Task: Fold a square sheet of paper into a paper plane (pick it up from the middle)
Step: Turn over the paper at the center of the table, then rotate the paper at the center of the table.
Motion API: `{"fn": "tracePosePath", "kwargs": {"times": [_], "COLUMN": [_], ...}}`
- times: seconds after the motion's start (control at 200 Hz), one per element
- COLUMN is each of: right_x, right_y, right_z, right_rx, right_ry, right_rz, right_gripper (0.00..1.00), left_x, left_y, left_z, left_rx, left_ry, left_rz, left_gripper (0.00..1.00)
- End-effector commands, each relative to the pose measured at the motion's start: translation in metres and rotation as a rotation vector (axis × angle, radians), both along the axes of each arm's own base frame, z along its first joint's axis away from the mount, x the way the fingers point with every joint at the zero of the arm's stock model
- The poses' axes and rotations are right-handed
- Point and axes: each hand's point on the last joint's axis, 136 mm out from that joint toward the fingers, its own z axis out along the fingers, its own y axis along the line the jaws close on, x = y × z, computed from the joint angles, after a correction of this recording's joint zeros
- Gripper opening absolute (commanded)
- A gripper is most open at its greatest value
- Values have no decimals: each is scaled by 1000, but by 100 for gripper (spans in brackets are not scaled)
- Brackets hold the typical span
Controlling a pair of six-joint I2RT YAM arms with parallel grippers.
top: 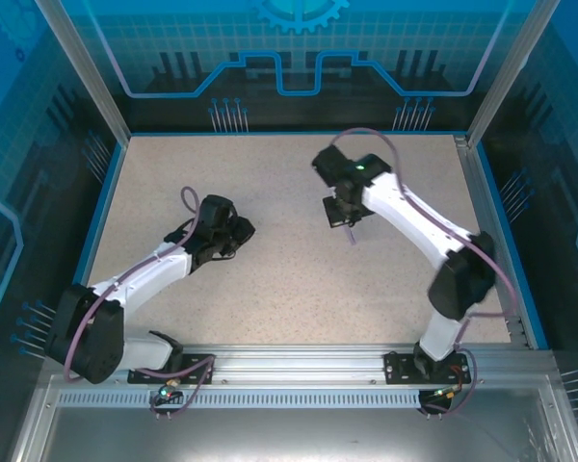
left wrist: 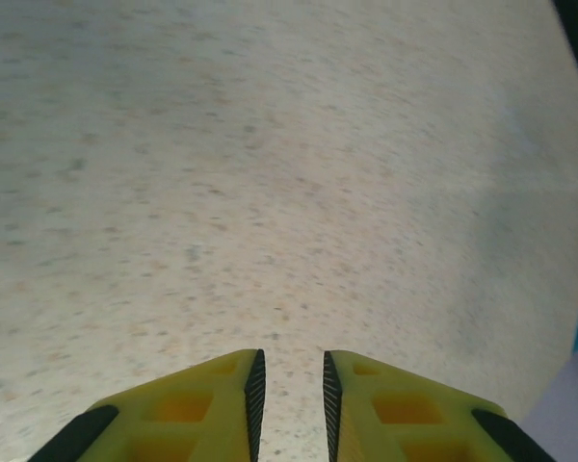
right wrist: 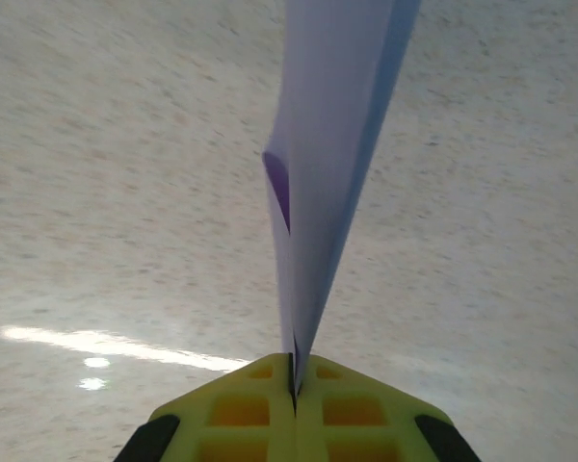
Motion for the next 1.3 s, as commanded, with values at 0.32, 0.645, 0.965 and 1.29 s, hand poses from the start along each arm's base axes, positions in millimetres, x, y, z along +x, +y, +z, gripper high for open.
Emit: {"fn": "tracePosePath", "kwargs": {"times": [0.32, 0.645, 0.965, 1.29], "right_x": [-38, -59, -45, -48], "right_y": [99, 175, 135, 123], "right_z": [-93, -77, -96, -158], "right_rx": [-77, 438, 828, 726], "right_ry": [282, 365, 425, 478], "right_rz": [58, 79, -49, -243], "right_gripper": [5, 50, 16, 13], "left_x": [-46, -71, -50, -32], "left_y": [74, 60, -4, -36], "left_z": [23, 20, 2, -12], "left_rx": [112, 42, -122, -136], "left_ry": [78, 25, 82, 151], "left_rz": [176, 42, -224, -289], "left_gripper": [26, 34, 39, 40]}}
